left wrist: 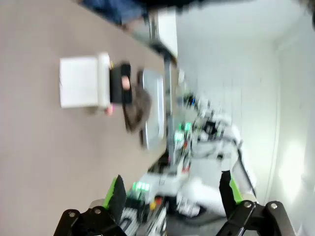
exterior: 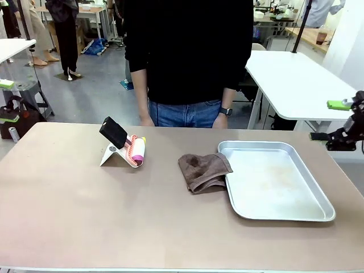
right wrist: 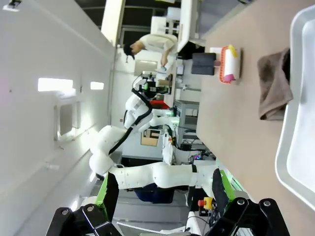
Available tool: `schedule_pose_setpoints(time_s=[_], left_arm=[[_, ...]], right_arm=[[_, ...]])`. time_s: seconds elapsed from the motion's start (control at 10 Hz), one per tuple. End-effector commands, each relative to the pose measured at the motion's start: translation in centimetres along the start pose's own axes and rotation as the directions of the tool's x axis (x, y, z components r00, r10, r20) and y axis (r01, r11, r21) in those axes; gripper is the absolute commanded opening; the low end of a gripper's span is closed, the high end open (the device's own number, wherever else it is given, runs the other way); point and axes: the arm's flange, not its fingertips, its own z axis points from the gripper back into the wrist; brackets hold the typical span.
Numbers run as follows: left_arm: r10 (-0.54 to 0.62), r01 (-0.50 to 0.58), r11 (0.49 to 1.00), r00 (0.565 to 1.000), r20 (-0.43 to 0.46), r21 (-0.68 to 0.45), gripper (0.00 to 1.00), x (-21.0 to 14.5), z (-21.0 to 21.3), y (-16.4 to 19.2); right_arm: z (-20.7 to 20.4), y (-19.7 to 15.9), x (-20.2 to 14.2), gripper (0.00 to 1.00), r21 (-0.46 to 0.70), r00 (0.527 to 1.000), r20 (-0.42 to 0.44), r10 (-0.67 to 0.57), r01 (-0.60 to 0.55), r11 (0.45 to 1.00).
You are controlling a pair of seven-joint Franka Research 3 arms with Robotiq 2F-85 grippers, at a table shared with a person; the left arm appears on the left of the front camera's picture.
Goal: Clean the surface of the table.
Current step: Return the Lint Roller and towel to their original positions.
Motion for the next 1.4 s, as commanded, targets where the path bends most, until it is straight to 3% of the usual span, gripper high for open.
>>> schedule_pose_setpoints(time_s=[0.0,0.1,1.3], left_arm=[[0.010,-0.023,0.999,0.968,0.250,0.049,1.00,0.3,-1.9,-1.5],[0.000,0.000,1.000,1.000,0.000,0.000,1.00,0.0,0.0,0.0],[0.000,0.000,1.000,1.000,0.000,0.000,1.00,0.0,0.0,0.0]], right_arm=[[0.4,1.0,-0.3,1.00,0.015,1.000,0.001,0.027,-0.027,1.000],[0.4,1.0,-0.3,1.00,0.015,1.000,0.001,0.027,-0.027,1.000],[0.4,1.0,-0.3,1.00,0.015,1.000,0.001,0.027,-0.027,1.000]])
